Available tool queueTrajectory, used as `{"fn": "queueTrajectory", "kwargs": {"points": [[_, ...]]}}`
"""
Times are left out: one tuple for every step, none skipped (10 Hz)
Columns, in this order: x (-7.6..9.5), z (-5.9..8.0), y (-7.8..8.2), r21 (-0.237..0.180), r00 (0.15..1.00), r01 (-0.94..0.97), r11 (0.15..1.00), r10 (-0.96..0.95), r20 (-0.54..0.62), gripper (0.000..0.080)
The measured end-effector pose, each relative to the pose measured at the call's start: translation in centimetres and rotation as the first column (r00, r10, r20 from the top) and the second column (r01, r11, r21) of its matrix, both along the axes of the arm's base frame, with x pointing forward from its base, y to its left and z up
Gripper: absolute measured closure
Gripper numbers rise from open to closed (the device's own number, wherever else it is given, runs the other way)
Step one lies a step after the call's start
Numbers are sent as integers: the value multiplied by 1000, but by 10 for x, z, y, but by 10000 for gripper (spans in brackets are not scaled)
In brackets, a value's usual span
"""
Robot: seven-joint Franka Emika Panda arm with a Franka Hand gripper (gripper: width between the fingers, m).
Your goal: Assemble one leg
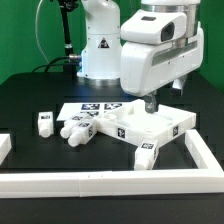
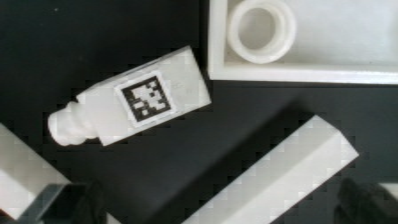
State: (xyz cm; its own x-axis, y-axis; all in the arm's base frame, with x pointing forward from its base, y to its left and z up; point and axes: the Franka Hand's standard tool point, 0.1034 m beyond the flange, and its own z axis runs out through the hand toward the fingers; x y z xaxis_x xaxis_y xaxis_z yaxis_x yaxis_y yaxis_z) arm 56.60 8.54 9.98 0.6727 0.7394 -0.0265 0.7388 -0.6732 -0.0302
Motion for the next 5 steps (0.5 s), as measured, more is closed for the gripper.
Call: {"fn": "queueTrajectory", "kwargs": {"points": [[0, 0, 0, 0, 1000, 0, 1000, 0, 0, 150], [0, 0, 0, 0, 1000, 0, 1000, 0, 0, 150], [0, 0, 0, 0, 1000, 0, 1000, 0, 0, 150], [0, 0, 0, 0, 1000, 0, 1000, 0, 0, 150], [0, 0, 0, 0, 1000, 0, 1000, 0, -1, 150]]}}
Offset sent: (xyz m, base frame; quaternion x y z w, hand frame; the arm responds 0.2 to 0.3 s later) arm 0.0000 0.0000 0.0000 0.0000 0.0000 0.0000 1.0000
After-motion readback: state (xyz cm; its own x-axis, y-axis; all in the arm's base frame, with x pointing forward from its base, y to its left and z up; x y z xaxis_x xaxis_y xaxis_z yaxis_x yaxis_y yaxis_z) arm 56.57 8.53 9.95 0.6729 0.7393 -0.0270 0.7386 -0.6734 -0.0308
